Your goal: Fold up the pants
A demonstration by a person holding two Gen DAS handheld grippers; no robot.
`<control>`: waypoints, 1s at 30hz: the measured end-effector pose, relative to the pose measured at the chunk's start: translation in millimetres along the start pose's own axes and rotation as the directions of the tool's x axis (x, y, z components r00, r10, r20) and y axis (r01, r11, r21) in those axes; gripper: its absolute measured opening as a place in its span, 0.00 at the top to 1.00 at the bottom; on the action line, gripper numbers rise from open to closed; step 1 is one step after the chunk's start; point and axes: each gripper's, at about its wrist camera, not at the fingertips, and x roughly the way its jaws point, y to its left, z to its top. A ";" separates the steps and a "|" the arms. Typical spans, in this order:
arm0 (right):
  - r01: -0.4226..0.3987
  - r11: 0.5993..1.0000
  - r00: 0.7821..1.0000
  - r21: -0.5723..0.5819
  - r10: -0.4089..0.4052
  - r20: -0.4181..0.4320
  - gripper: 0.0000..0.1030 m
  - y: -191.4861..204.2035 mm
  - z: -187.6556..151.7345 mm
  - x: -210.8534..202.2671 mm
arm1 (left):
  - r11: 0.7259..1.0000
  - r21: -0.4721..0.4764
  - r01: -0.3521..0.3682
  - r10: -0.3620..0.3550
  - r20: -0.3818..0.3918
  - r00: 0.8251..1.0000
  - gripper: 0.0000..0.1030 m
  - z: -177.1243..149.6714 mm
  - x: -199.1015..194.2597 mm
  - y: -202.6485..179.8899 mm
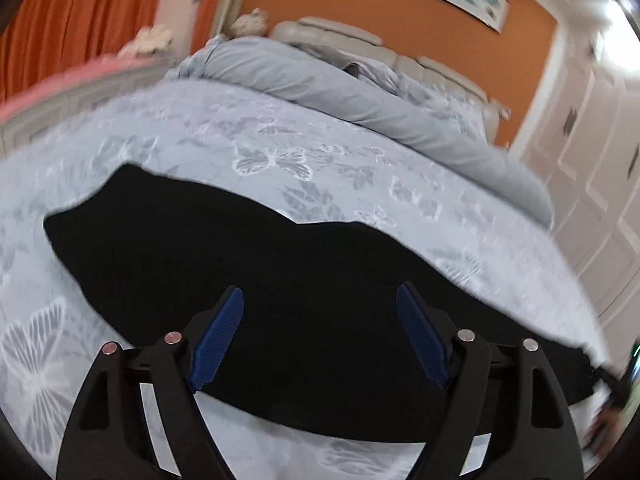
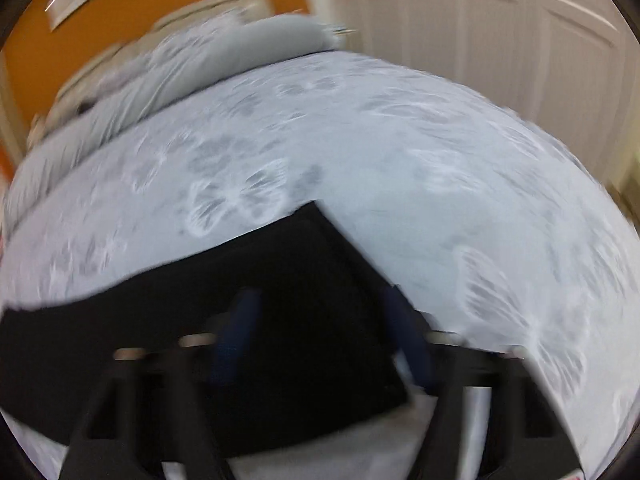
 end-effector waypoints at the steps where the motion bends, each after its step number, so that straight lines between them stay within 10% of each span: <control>1: 0.006 1.000 1.000 -0.010 -0.006 -0.003 0.92 3.5 2.5 0.5 | 0.999 0.032 -0.026 0.025 0.009 1.000 0.25 -2.4 3.2 -3.8; 5: 0.021 0.999 0.986 -0.044 -0.013 0.165 0.92 8.6 28.3 -31.7 | 0.999 0.037 -0.033 0.033 -0.003 0.999 0.25 -2.8 15.2 -5.2; 8: 0.110 0.994 0.993 -0.015 -0.109 0.038 0.85 -6.8 23.5 14.2 | 0.999 0.034 -0.039 0.040 -0.027 0.999 0.25 -4.5 25.6 -1.7; 13: 0.102 0.986 0.990 0.132 -0.114 0.085 0.27 -32.2 22.1 -9.6 | 0.998 0.047 -0.034 0.036 -0.035 0.999 0.25 -10.3 19.9 -2.7; 23: -0.074 0.949 0.992 0.308 0.101 -0.073 0.24 -34.9 -29.3 -12.6 | 0.997 0.073 -0.027 0.027 -0.004 1.000 0.15 -10.6 2.7 -11.3; 30: -0.012 0.940 0.999 0.341 0.025 -0.035 0.23 -20.8 -26.6 -8.4 | 0.995 0.093 -0.046 0.046 0.004 0.999 0.15 -8.0 -1.4 -10.4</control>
